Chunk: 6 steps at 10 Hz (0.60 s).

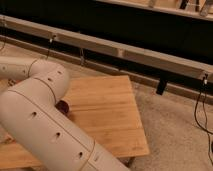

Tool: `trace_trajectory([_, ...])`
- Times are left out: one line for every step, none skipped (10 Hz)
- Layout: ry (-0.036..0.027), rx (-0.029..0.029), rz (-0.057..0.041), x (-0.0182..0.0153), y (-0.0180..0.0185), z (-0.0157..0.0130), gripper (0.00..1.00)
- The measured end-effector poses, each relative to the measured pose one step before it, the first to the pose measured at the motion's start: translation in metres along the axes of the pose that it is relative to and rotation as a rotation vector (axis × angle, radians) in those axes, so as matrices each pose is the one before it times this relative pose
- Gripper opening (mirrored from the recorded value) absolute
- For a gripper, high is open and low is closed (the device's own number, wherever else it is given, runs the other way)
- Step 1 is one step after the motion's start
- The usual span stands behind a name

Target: Place the eraser on the white sponge

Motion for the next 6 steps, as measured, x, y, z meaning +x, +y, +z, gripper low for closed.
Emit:
trace_trajectory([0.00008,0.00000,-0.00001,0.00004,-0.00003,0.00003,0.00])
trace_trajectory([0.00011,0.00001,-0.00009,0.00003,0.00005,0.00005,0.00])
trace_trajectory([-0.00009,0.00008,-0.00011,0.00000,0.00001,0.00004,0.00])
trace_trajectory([-0.00175,0.00161,-0.00054,-0.00018,-0.00053,0.00032,0.00])
trace_trajectory([-0.01217,0.00441,0.00401,-0.00215,-0.00357,-0.00012,0.00])
trace_trajectory([-0.02878,0.01116,0.02542,-0.00359,-0.01044,0.00117,0.00])
